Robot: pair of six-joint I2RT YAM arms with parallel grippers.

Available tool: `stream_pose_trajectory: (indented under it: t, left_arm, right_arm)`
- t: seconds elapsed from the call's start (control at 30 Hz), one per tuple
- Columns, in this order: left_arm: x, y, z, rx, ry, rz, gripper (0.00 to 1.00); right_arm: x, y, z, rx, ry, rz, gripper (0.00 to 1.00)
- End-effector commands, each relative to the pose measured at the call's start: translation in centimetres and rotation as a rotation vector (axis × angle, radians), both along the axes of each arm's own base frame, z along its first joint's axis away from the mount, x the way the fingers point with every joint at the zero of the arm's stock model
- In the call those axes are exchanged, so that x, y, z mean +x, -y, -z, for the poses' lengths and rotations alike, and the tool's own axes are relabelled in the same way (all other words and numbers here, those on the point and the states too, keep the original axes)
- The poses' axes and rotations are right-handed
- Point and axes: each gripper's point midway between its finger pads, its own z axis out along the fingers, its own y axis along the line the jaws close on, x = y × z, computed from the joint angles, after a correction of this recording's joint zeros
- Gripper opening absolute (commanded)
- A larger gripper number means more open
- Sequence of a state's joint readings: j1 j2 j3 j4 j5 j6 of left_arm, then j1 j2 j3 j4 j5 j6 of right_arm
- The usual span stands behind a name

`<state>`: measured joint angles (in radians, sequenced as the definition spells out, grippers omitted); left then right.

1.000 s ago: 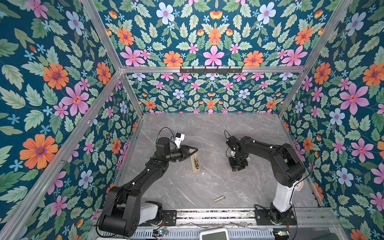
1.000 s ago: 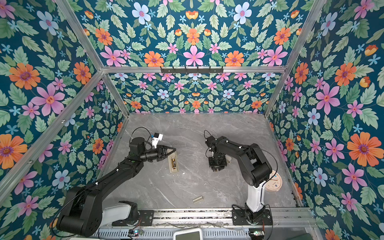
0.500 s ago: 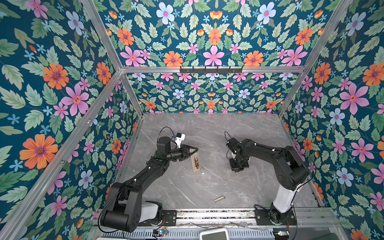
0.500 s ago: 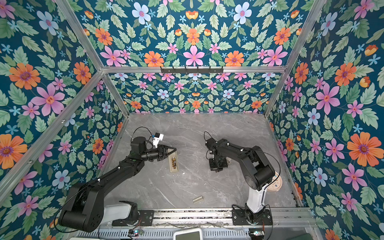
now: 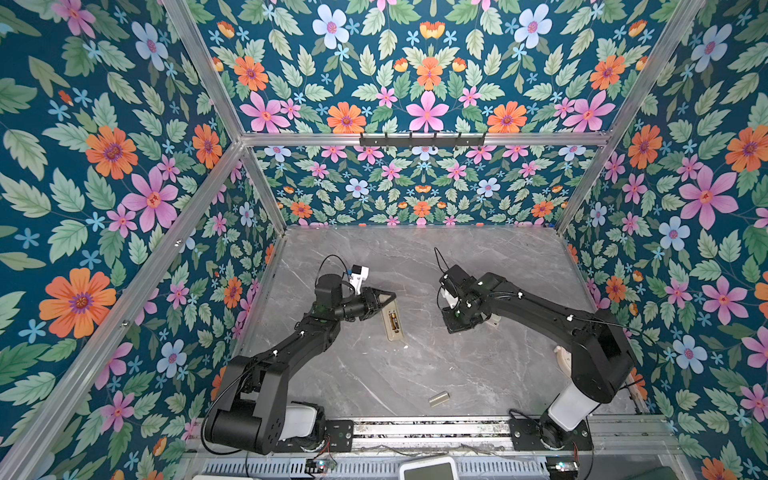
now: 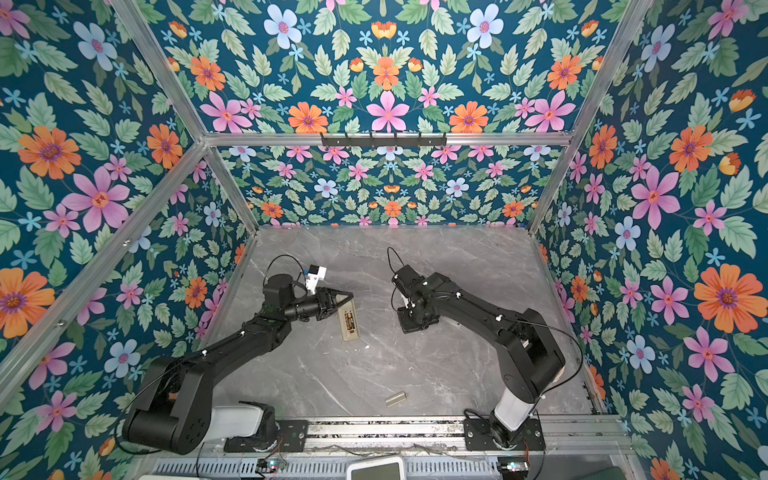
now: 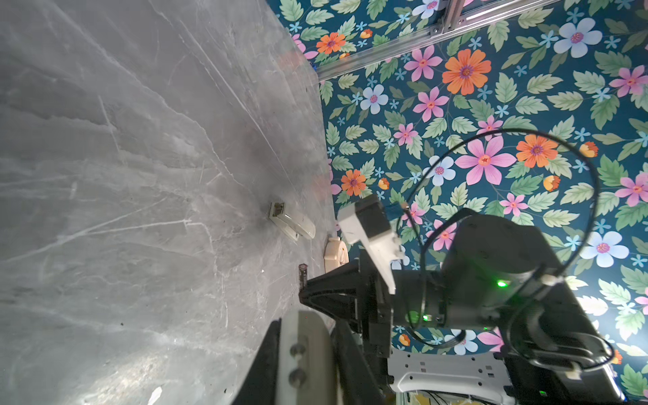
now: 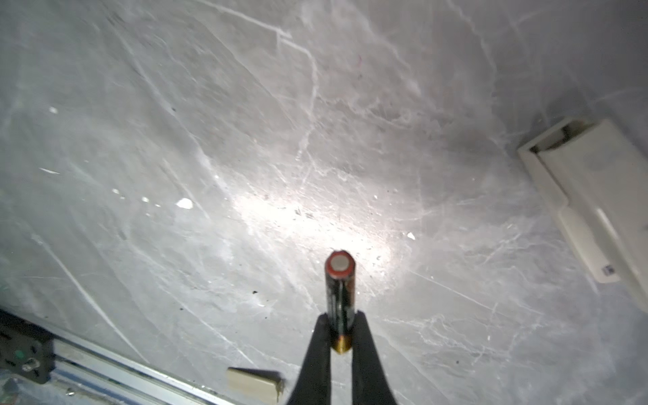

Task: Load the batteries into the remote control
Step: 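Grasp the upright second battery by its end with the right gripper and lift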

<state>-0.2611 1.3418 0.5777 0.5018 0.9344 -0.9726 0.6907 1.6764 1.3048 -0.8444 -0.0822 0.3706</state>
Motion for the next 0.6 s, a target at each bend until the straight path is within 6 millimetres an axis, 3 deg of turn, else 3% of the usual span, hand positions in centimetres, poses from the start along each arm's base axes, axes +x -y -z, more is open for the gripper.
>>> stream_pose_trajectory:
  t: [0.0, 0.23, 0.27, 0.57]
  left_arm:
    - [0.7, -0.2, -0.7, -0.024, 0.048, -0.029, 0.00]
    - [1.0, 0.0, -0.1, -0.020, 0.044, -0.028, 0.00]
    - [1.1, 0.0, -0.1, -0.021, 0.045, -0.025, 0.00]
    - [2.1, 0.6, 0.1, -0.049, 0.054, 0.001, 0.00]
  right_arm:
    - [-0.8, 0.0, -1.5, 0.001, -0.034, -0.002, 0.00]
    - [-0.5, -1.3, -4.4, 0.045, -0.010, -0.014, 0.00]
    - [-0.8, -1.6, -5.8, 0.072, 0.019, -0.021, 0.00]
    - [-2.1, -5.5, -10.1, 0.179, 0.068, -0.087, 0.00]
